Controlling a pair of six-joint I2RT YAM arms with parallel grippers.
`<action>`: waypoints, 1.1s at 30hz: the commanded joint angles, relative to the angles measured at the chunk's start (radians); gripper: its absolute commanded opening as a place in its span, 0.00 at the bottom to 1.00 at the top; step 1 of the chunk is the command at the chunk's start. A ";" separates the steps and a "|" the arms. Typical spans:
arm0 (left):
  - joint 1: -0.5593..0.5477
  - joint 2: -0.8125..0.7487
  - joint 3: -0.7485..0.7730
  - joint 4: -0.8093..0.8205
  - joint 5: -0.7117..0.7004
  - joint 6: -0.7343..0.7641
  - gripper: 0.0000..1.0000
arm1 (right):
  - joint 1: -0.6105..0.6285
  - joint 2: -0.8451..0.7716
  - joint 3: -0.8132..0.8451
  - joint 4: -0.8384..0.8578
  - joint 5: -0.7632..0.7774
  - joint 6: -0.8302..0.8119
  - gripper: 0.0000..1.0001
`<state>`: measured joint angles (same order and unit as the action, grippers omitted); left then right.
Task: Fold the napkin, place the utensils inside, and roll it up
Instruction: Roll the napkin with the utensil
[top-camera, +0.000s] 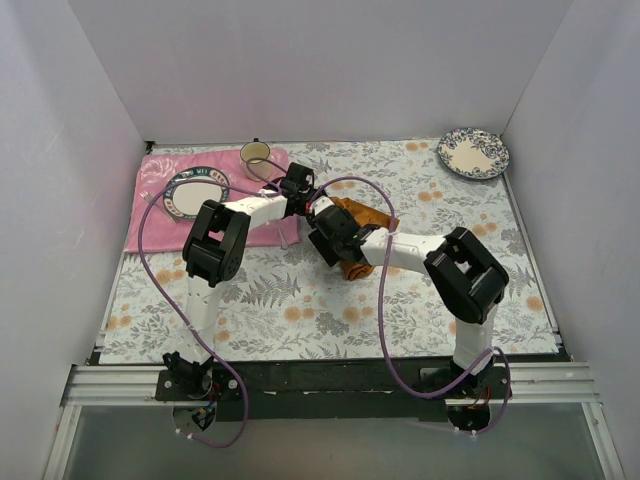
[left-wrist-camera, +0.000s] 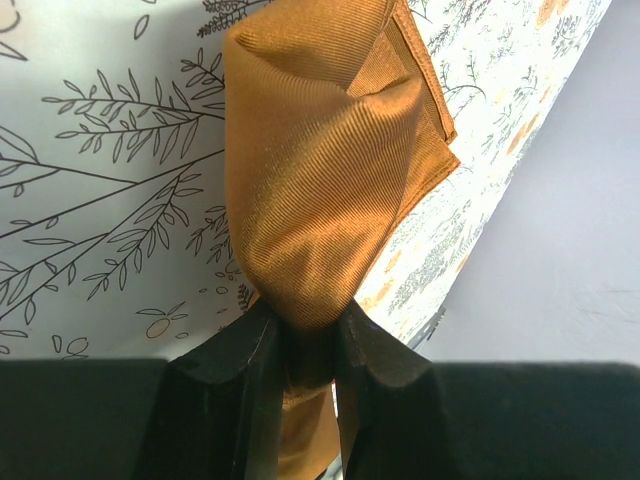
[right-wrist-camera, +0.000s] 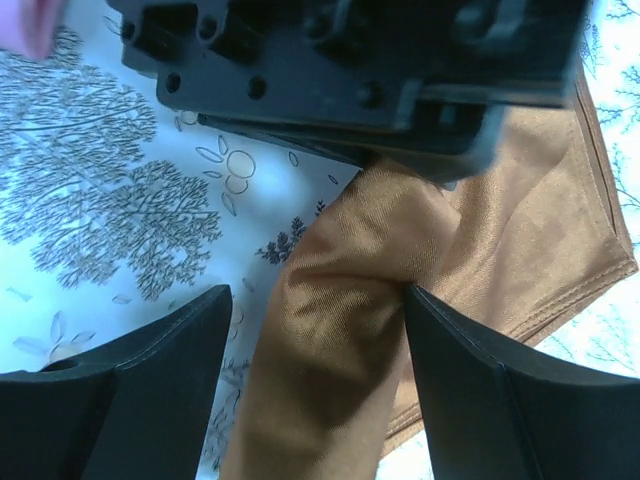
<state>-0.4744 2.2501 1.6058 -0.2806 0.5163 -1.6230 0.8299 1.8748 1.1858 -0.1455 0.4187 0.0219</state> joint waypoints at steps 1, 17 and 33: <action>0.008 0.048 -0.023 -0.132 -0.065 -0.003 0.00 | 0.017 0.050 0.052 0.078 0.184 -0.019 0.77; 0.011 0.060 -0.024 -0.138 -0.039 0.023 0.00 | -0.031 0.115 -0.015 0.170 0.135 0.033 0.40; 0.014 0.045 0.057 -0.195 -0.105 0.094 0.22 | -0.112 0.090 -0.034 0.150 -0.122 0.099 0.01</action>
<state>-0.4610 2.2700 1.6600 -0.3305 0.5106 -1.6138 0.7547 1.9553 1.1732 0.0582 0.4698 0.0795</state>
